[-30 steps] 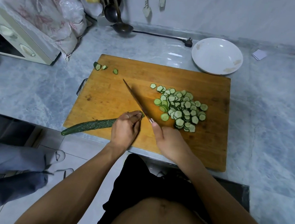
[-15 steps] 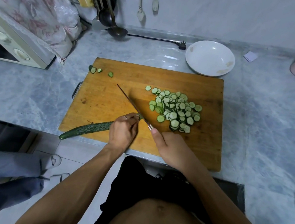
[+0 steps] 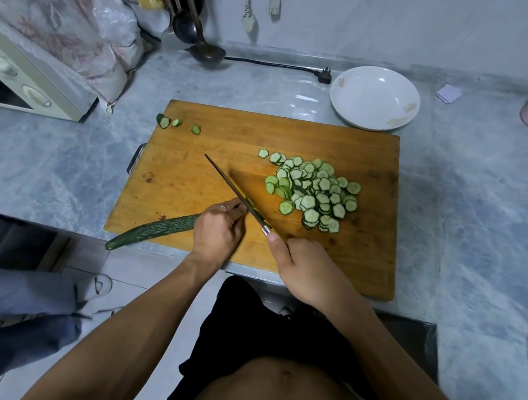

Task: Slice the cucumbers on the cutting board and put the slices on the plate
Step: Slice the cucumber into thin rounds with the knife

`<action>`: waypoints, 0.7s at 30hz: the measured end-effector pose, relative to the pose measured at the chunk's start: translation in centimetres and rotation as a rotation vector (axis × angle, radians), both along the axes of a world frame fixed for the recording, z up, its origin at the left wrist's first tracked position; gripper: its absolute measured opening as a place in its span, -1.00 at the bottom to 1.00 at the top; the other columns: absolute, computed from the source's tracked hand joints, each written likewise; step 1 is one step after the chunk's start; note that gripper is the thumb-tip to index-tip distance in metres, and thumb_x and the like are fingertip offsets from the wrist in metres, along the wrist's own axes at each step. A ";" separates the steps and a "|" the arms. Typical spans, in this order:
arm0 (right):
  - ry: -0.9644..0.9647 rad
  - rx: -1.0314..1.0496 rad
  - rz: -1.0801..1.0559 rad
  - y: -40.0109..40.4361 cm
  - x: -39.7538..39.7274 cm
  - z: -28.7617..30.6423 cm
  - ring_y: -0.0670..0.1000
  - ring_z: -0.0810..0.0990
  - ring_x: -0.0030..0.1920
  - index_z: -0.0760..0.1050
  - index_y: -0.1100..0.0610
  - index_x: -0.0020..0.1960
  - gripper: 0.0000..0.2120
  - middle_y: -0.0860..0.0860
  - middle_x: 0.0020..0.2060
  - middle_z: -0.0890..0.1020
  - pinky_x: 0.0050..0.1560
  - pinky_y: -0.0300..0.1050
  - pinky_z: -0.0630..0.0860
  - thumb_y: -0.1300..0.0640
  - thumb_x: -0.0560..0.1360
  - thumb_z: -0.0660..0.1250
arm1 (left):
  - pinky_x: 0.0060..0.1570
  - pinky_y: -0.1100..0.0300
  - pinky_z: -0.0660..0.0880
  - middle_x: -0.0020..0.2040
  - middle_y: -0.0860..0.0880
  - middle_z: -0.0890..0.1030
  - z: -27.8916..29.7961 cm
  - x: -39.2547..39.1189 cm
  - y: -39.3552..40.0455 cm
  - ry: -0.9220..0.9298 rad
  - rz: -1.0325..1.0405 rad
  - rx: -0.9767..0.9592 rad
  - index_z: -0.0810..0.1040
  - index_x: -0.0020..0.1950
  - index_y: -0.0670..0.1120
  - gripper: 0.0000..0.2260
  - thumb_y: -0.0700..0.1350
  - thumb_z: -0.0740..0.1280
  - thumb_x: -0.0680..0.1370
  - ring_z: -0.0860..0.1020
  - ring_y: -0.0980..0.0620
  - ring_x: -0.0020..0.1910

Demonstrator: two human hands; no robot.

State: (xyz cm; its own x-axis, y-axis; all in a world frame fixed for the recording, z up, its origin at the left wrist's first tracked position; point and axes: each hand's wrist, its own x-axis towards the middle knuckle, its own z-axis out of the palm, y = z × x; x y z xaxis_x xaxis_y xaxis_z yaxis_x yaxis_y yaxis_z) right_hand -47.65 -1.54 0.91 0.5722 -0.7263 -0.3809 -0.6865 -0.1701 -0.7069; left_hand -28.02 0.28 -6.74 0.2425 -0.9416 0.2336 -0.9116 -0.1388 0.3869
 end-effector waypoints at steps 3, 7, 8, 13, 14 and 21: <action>0.008 0.015 -0.010 -0.1 0.5 -0.2 0.10 0.42 -0.15 0.31 0.07 -0.34 -0.45 0.03 -0.34 0.42 -0.12 -0.07 0.31 -0.23 0.66 -0.09 | -0.32 0.16 0.52 0.02 -0.10 0.71 -0.2 -0.1 0.1 -0.002 -0.008 -0.011 0.72 -0.06 -0.15 -0.85 -0.27 0.38 0.45 0.65 -0.17 -0.18; 0.041 0.037 -0.026 -0.5 1.6 -0.6 0.13 0.43 -0.11 0.32 0.08 -0.34 -0.43 0.07 -0.32 0.43 -0.12 -0.04 0.33 -0.24 0.66 -0.12 | -0.37 0.19 0.49 -0.02 -0.08 0.71 0.0 -0.5 0.1 -0.006 0.003 -0.021 0.72 -0.11 -0.15 -0.85 -0.32 0.42 0.39 0.64 -0.15 -0.22; 0.042 0.028 -0.033 -0.5 1.9 -0.7 0.14 0.46 -0.09 0.33 0.08 -0.33 -0.43 0.08 -0.31 0.44 -0.12 -0.03 0.36 -0.24 0.66 -0.12 | -0.41 0.21 0.46 -0.07 -0.08 0.71 0.2 -0.6 0.1 -0.007 0.005 -0.019 0.71 -0.15 -0.16 -0.86 -0.34 0.44 0.36 0.63 -0.16 -0.27; 0.036 -0.025 -0.045 0.2 2.5 -0.9 0.20 0.52 -0.10 0.35 0.12 -0.30 -0.45 0.12 -0.27 0.51 -0.18 -0.05 0.37 -0.19 0.67 -0.09 | -0.42 0.26 0.33 -0.25 -0.11 0.67 0.5 -0.6 0.1 0.007 0.029 -0.033 0.69 -0.21 -0.16 -0.86 -0.37 0.46 0.32 0.58 -0.17 -0.39; 0.038 -0.037 -0.041 0.1 2.5 -0.9 0.19 0.50 -0.16 0.34 0.11 -0.33 -0.44 0.09 -0.32 0.50 -0.19 -0.05 0.37 -0.20 0.67 -0.09 | -0.42 0.24 0.38 -0.21 -0.09 0.69 0.4 -0.6 0.2 0.013 0.033 -0.037 0.70 -0.18 -0.15 -0.85 -0.36 0.46 0.33 0.60 -0.16 -0.35; 0.001 -0.040 -0.071 -1.8 1.2 -0.6 0.03 0.40 -0.41 0.31 0.15 -0.41 -0.40 0.06 -0.48 0.41 -0.37 -0.05 0.24 -0.15 0.69 -0.06 | -0.14 0.06 0.62 0.05 -0.06 0.70 0.3 -0.3 0.1 0.102 0.022 -0.029 0.72 0.03 -0.14 -0.81 -0.29 0.46 0.45 0.69 -0.10 -0.07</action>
State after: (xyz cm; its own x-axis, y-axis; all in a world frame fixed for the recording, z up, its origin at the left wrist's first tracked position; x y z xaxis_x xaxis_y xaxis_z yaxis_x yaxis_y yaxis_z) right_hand -46.41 -3.35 0.31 0.5185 -0.7795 -0.3515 -0.6982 -0.1487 -0.7002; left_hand -28.37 0.35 -6.39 0.2868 -0.9289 0.2342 -0.8643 -0.1455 0.4815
